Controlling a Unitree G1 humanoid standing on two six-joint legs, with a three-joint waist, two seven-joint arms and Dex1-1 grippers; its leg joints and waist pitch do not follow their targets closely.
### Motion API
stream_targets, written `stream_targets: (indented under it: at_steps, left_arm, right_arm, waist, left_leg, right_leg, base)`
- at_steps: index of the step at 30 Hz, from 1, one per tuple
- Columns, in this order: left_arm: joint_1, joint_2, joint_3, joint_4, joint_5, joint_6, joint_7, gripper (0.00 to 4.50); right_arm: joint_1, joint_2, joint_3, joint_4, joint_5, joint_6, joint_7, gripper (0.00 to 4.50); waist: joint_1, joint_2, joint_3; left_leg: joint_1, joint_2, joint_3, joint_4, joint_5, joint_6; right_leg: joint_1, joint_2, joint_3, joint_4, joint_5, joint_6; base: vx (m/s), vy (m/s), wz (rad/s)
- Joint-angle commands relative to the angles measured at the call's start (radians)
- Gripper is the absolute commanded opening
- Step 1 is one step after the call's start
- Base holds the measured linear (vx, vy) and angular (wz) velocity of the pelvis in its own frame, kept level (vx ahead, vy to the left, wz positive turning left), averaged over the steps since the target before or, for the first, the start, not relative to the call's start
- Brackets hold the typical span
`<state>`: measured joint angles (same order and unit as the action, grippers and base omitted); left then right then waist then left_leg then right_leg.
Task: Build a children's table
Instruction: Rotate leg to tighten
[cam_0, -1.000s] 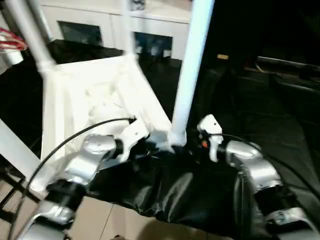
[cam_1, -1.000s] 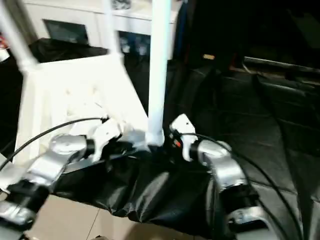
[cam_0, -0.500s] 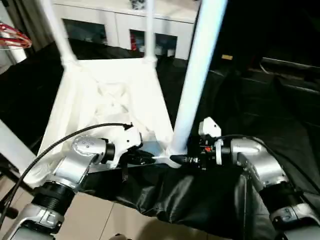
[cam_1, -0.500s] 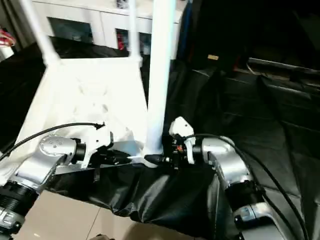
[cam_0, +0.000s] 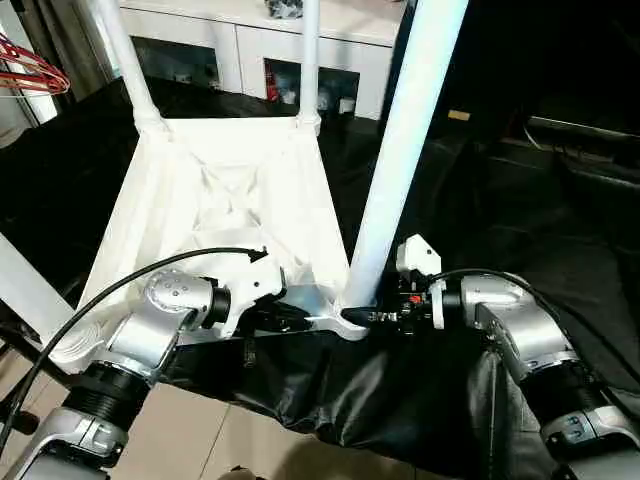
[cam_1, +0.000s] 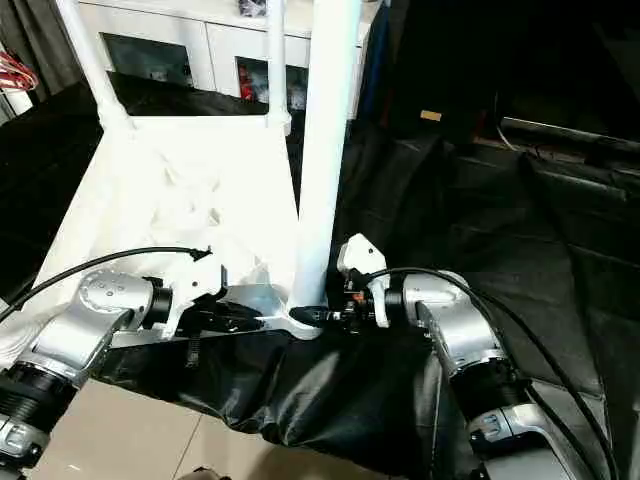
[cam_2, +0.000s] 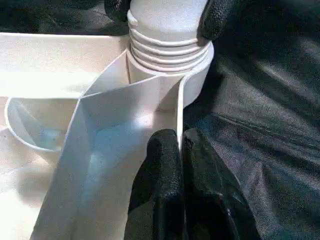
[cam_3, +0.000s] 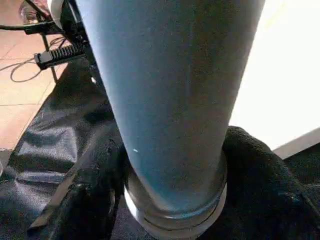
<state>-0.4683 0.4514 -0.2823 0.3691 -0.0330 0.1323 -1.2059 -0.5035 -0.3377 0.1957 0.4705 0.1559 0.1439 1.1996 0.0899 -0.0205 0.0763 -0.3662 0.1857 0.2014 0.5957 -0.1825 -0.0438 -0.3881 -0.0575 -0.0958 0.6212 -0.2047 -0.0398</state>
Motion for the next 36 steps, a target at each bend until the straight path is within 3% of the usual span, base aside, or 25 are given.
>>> stream_targets:
  at_steps: [1,3,4,7,9,12,18,27,36]
  left_arm:
    - [-0.004,-0.016,-0.005,-0.005,-0.014,-0.021,0.007,0.0]
    - [-0.004,-0.016,-0.005,-0.004,-0.014,-0.019,0.007,0.0]
    - [-0.005,-0.017,-0.004,-0.002,-0.013,-0.02,0.009,0.0]
    - [-0.007,-0.017,-0.003,0.001,-0.012,-0.022,0.012,0.0]
    - [-0.008,-0.019,-0.002,0.002,-0.012,-0.021,0.014,0.0]
    - [-0.01,-0.02,-0.002,0.001,-0.012,-0.02,0.015,0.0]
    - [-0.012,-0.02,-0.001,0.004,-0.012,-0.022,0.015,0.0]
    - [-0.012,-0.019,-0.001,0.009,-0.008,-0.025,0.019,0.0]
    - [-0.004,-0.02,0.004,0.007,-0.005,-0.028,0.033,0.0]
  right_arm:
    - [0.021,-0.006,0.034,-0.029,-0.007,-0.003,0.032,2.6]
    - [0.023,-0.006,0.037,-0.029,-0.009,-0.009,0.027,2.58]
    - [0.021,-0.001,0.032,-0.024,-0.004,-0.002,0.02,3.13]
    - [0.018,0.004,0.029,-0.021,0.007,0.02,0.023,3.37]
    - [0.021,0.0,0.039,-0.024,-0.014,-0.008,0.012,3.61]
    - [0.022,0.007,0.041,-0.016,-0.036,-0.046,-0.017,3.61]
    - [0.016,0.012,0.033,-0.014,-0.021,-0.046,-0.013,3.61]
    - [0.016,0.012,0.036,0.005,-0.034,-0.063,-0.028,2.79]
    - [0.025,0.02,0.045,0.007,-0.042,-0.079,-0.04,2.66]
  waist:
    - [-0.003,-0.008,-0.07]
    - [-0.003,-0.008,-0.07]
    - [-0.003,-0.007,-0.07]
    - [-0.003,-0.009,-0.069]
    - [-0.004,-0.009,-0.069]
    - [-0.005,-0.007,-0.068]
    - [-0.005,-0.007,-0.067]
    - [-0.005,-0.008,-0.068]
    - [-0.004,-0.01,-0.068]
  left_leg:
    - [0.013,0.061,-0.03,-0.062,-0.126,0.061]
    - [0.013,0.061,-0.03,-0.063,-0.127,0.061]
    - [0.014,0.062,-0.03,-0.063,-0.127,0.061]
    - [0.013,0.061,-0.03,-0.063,-0.129,0.062]
    - [0.014,0.062,-0.03,-0.063,-0.135,0.059]
    - [0.014,0.061,-0.031,-0.064,-0.14,0.054]
    - [0.014,0.062,-0.031,-0.065,-0.146,0.054]
    - [0.015,0.062,-0.031,-0.064,-0.14,0.057]
    - [0.015,0.062,-0.031,-0.064,-0.145,0.055]
  right_leg:
    - [0.045,-0.106,0.074,-0.081,-0.21,-0.175]
    - [0.045,-0.106,0.073,-0.082,-0.214,-0.173]
    - [0.045,-0.106,0.073,-0.081,-0.215,-0.173]
    - [0.045,-0.106,0.073,-0.082,-0.223,-0.171]
    - [0.044,-0.106,0.072,-0.084,-0.237,-0.167]
    - [0.042,-0.107,0.073,-0.085,-0.244,-0.165]
    - [0.043,-0.105,0.074,-0.085,-0.245,-0.165]
    - [0.043,-0.105,0.074,-0.083,-0.226,-0.172]
    - [0.043,-0.107,0.074,-0.085,-0.244,-0.165]
  base:
    - [0.0,0.0,0.0]
    - [0.0,0.0,0.0]
    - [0.0,0.0,0.0]
    - [0.0,0.0,0.0]
    - [0.0,0.0,0.0]
    - [0.0,0.0,0.0]
    - [0.0,0.0,0.0]
    - [0.0,0.0,0.0]
    - [0.0,0.0,0.0]
